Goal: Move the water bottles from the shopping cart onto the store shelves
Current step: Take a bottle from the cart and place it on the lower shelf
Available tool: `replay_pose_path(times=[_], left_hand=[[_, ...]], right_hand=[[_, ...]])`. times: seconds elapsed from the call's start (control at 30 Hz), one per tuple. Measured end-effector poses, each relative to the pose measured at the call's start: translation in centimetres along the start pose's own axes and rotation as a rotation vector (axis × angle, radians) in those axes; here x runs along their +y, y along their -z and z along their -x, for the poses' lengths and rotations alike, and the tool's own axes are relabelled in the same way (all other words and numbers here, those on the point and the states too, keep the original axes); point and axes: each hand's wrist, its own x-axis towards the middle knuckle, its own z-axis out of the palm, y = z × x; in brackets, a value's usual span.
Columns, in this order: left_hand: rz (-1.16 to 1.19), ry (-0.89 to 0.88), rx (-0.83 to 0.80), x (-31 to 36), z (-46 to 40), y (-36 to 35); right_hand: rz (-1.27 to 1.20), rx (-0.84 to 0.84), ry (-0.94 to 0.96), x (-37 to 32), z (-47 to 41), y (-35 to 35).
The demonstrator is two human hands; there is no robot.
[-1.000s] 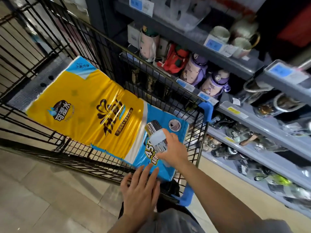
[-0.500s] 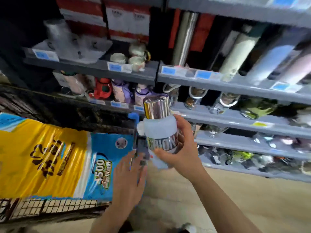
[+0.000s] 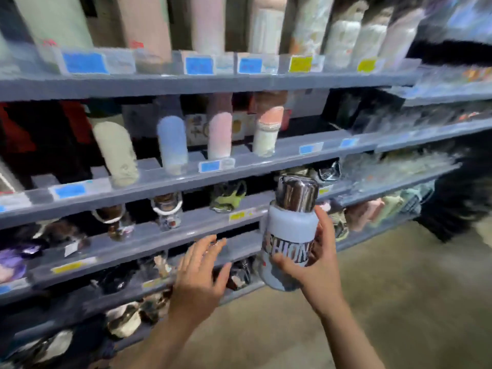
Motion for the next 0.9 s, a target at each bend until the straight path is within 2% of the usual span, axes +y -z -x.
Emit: replay_pose_path(times=[0.23,0.53,0.7,0.9], left_hand=[[0.027,-0.112,-0.017,3.5,-14.8,-9.4],[0.079,-0.417,0.156,6.3,-30.8,-21.2],[-0.152,-0.377,0.03,8.3,-36.4,-26.0],[-0.47,-0.323,-0.071,8.2,-37.6,-30.2]], right_hand=[[-0.002,0.321,-0.002,2.5,-8.6,8.5],[0.017,0.503,-0.081,6.6,-24.1,15.2],[-0.014,0.619,-0.059,8.2,-29.7,17.9],[-0.086,0.647,-0.015,10.3,-38.1,20.6]])
